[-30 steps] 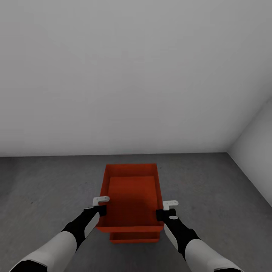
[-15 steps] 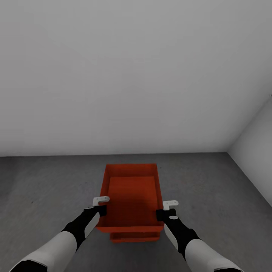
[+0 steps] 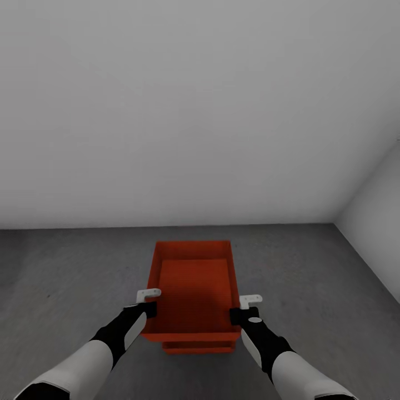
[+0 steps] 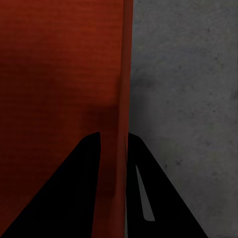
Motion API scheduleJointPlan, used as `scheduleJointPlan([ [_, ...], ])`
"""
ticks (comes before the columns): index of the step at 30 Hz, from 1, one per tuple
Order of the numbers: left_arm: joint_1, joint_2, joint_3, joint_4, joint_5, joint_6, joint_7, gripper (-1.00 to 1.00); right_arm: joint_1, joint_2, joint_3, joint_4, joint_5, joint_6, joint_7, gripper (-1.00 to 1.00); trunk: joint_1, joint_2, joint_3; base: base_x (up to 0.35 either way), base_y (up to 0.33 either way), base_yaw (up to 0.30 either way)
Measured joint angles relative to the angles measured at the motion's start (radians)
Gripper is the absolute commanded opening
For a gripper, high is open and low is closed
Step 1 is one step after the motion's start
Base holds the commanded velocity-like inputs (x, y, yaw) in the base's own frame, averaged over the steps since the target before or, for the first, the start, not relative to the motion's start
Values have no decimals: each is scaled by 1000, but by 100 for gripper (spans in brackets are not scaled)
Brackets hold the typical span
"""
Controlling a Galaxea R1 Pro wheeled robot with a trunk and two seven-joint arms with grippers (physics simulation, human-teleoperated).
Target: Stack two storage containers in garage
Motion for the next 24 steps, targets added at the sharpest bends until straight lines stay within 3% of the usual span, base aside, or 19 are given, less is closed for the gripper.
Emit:
scheduleJointPlan([
  [24,0,-1,7,0,-8,0,-2,-100,0,0,-1,0,1,0,0,-100,0,0,0,-27,-30,0],
])
